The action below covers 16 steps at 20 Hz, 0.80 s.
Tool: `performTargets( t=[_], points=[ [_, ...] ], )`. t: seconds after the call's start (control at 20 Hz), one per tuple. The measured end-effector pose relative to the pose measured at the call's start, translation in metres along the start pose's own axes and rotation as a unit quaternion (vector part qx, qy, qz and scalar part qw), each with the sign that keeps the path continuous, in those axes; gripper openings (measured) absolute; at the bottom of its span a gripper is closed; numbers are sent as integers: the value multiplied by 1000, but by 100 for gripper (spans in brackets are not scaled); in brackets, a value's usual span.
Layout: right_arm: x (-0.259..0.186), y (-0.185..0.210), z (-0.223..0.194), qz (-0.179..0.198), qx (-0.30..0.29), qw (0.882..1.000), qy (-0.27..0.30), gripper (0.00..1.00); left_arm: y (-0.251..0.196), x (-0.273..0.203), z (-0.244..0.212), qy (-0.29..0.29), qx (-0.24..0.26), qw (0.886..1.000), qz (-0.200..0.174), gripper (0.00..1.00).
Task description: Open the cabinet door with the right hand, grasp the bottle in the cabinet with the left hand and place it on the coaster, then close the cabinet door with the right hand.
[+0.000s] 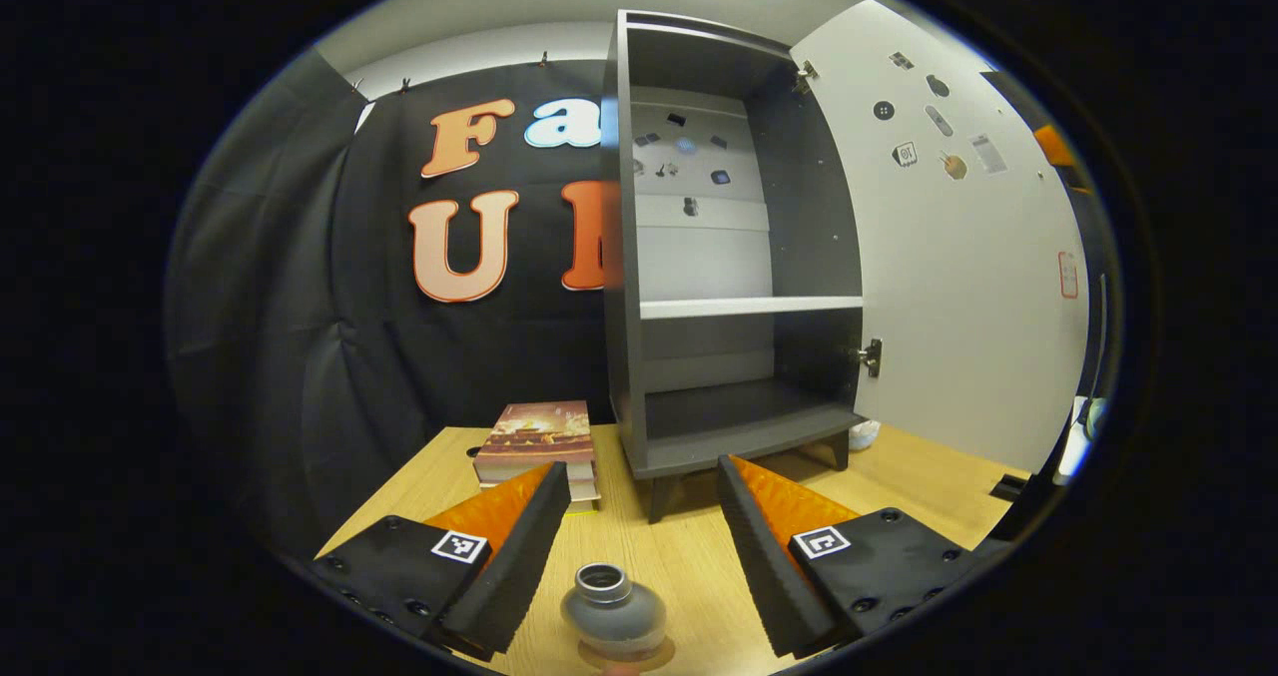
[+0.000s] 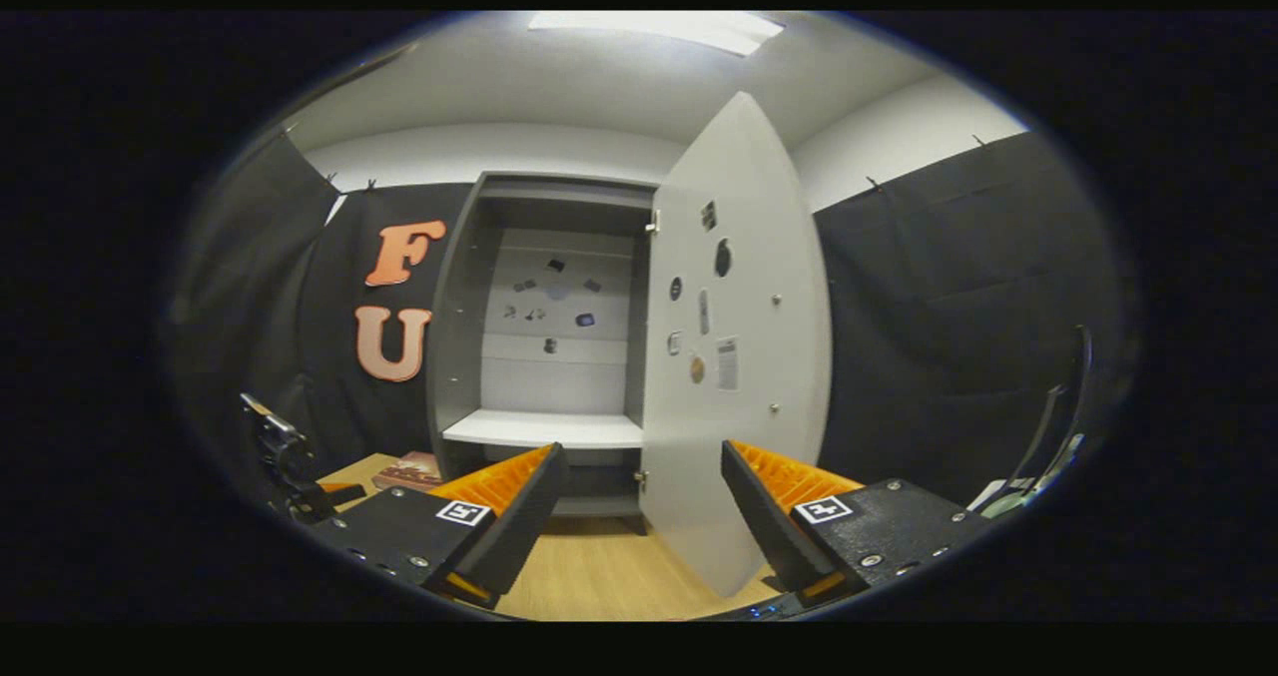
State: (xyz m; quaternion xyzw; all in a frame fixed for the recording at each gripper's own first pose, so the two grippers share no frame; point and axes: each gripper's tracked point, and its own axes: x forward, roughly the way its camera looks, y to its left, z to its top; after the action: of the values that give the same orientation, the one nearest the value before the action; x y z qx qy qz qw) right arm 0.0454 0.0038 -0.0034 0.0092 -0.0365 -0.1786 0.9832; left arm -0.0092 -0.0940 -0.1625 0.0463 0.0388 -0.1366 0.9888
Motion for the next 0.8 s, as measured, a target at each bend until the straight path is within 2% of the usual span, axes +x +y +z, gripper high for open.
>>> performTargets(
  t=[0.2,0.35,0.6,0.65,0.8],
  points=[
    [1,-80,11,-40,-4,999,-22,95,-18,0,51,-26,0,999,21,95],
    [12,-128,3,-57,-2,998,-11,95,-32,1,71,-31,-9,999,33,96],
    [41,-146,-13,-29,12,999,19,95,-48,-7,85,-19,-71,997,34,95],
    [44,-142,-12,-18,17,999,21,92,-48,-9,85,-19,-76,996,32,95],
    [50,-129,-8,9,16,1000,25,94,-38,-13,95,-29,-69,996,39,95]
  ],
)
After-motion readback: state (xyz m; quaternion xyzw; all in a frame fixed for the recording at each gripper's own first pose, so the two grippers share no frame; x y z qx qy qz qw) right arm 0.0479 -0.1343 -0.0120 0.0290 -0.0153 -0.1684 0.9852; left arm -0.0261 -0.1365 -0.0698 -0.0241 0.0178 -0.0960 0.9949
